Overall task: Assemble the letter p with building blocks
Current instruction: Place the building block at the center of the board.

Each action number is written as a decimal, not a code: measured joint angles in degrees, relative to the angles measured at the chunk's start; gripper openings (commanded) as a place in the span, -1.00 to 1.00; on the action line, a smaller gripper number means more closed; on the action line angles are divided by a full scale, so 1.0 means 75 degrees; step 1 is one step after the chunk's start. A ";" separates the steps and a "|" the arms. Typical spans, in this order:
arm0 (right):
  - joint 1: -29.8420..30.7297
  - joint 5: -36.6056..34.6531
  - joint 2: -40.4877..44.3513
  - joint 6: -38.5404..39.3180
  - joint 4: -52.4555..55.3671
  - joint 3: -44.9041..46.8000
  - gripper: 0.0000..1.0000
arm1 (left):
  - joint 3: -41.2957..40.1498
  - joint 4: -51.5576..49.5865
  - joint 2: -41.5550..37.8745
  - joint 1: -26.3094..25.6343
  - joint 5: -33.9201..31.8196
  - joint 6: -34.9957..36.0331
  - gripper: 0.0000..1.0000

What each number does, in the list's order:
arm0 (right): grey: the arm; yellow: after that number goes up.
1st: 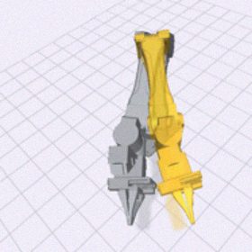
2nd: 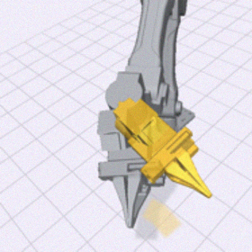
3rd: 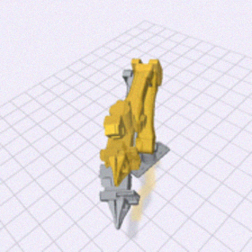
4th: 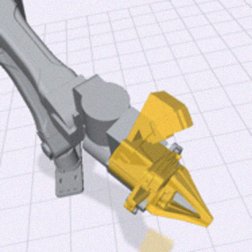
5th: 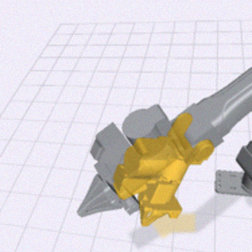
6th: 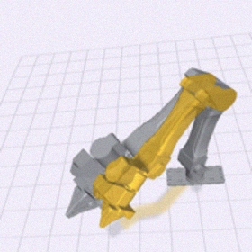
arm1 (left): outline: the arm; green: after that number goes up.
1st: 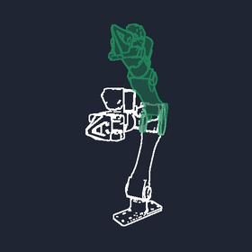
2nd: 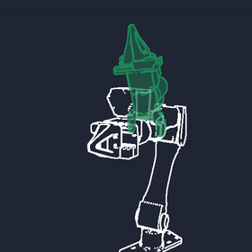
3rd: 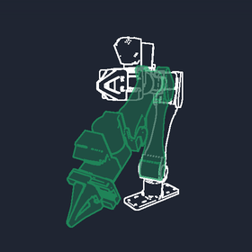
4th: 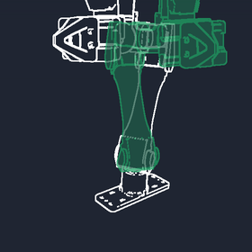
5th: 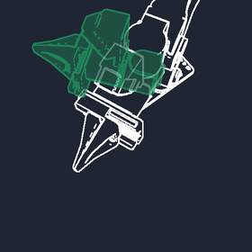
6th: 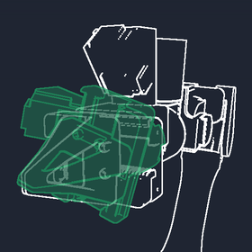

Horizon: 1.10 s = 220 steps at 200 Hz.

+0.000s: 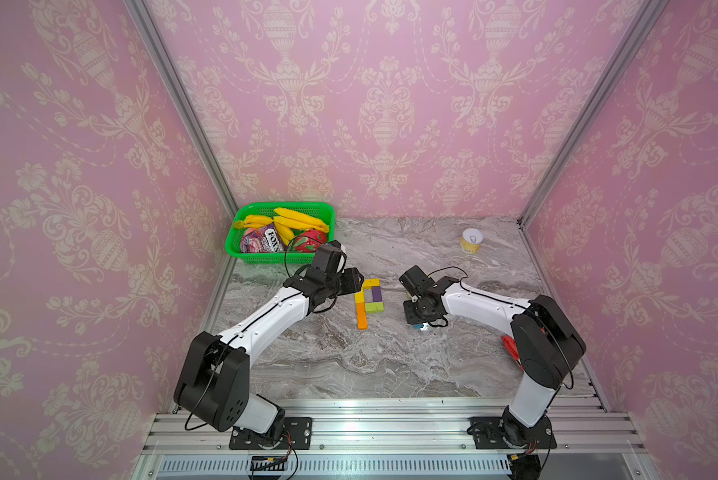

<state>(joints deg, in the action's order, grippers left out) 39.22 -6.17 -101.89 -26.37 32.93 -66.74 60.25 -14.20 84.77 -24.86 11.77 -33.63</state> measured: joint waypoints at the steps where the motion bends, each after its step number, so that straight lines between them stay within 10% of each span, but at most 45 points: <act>1: 0.0000 -0.0003 0.0000 -0.0003 -0.0003 0.0000 -0.52 | 0.0006 0.0000 0.0006 0.0000 0.0000 0.0000 0.05; 90: -0.0134 -0.0038 -0.0277 -0.0184 -0.0076 -0.0009 -0.23 | 0.0052 0.0047 0.0070 -0.0026 0.0233 -0.0055 0.01; 134: -0.0143 -0.0131 -0.0347 -0.0326 -0.0122 -0.0064 0.40 | -0.0050 0.0131 0.0070 -0.0574 0.0291 -0.0198 0.00; 186: -0.0166 -0.0149 0.0516 -0.0376 -0.0367 0.0184 0.16 | -0.0154 0.0189 0.0411 -0.1294 0.0525 -0.0446 -0.07; 220: -0.0603 0.0160 0.1920 -0.0627 -0.0886 0.1338 -0.35 | -0.0154 0.0431 0.1151 -0.1480 0.0947 -0.0755 -0.61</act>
<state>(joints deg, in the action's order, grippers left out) 34.70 -4.97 -87.48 -31.07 26.28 -56.71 59.09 -10.96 93.41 -35.97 18.87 -39.29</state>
